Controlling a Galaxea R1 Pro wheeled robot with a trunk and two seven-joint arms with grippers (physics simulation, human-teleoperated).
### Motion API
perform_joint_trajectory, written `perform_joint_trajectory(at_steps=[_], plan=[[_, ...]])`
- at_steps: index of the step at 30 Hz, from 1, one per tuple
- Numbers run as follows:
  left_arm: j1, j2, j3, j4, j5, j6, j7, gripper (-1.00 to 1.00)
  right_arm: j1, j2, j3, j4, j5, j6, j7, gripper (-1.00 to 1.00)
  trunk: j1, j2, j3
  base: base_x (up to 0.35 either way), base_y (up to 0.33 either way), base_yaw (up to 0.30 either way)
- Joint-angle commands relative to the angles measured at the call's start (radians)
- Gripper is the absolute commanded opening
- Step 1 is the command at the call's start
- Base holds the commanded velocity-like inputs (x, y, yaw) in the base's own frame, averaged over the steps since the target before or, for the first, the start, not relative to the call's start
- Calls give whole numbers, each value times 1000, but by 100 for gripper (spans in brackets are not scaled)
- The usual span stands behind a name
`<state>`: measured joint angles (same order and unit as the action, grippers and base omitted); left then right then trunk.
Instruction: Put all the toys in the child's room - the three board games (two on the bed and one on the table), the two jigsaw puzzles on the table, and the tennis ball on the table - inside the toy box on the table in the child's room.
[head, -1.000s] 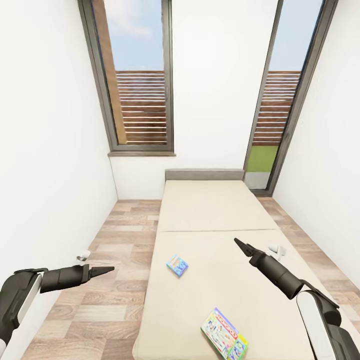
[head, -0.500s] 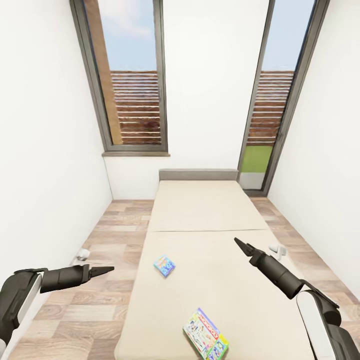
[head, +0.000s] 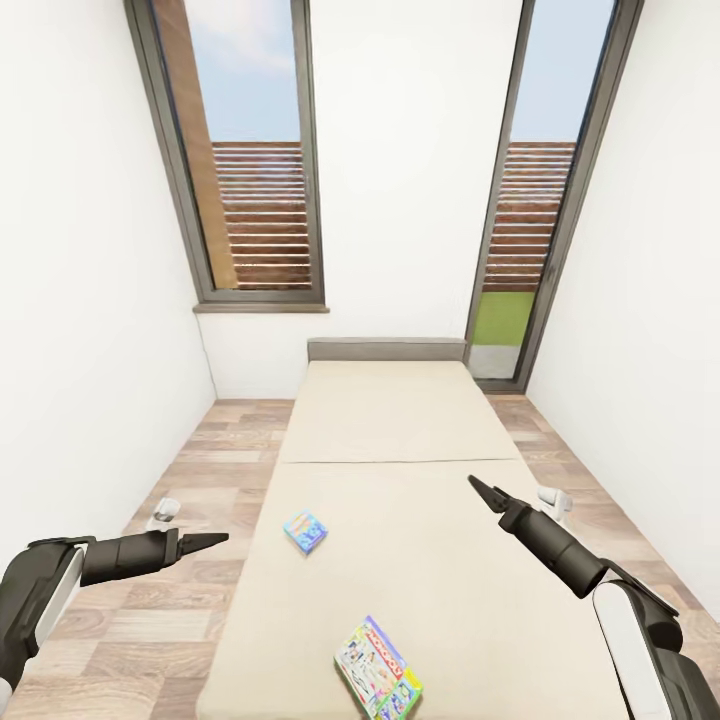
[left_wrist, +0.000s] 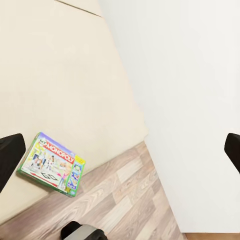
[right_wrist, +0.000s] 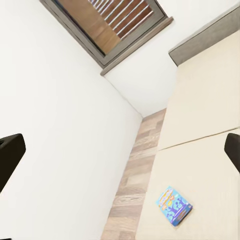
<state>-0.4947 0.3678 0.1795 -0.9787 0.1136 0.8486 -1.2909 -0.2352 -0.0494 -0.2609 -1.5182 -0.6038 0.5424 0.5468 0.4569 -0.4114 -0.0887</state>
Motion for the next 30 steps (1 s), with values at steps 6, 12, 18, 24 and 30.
perform_joint_trajectory(at_steps=[6,12,18,24,30], plan=[[-1,0,0,0,3,9,-2,100,-1,0,-1,0,-7,8,1,100,1,-2,-2,0,-28,0],[-1,0,0,0,3,9,-2,100,-1,0,-3,0,-7,8,1,100,1,-2,-2,0,-3,0],[-1,0,-1,0,3,9,-2,100,-1,0,-2,0,-7,8,1,100,1,-2,-2,0,-86,0],[-1,0,-2,0,3,9,-1,100,-1,0,-1,0,-7,8,1,100,1,-2,-2,0,-244,0],[-1,0,-2,0,3,9,-1,100,-1,0,-1,0,-7,8,1,100,1,-2,-2,0,-281,0]])
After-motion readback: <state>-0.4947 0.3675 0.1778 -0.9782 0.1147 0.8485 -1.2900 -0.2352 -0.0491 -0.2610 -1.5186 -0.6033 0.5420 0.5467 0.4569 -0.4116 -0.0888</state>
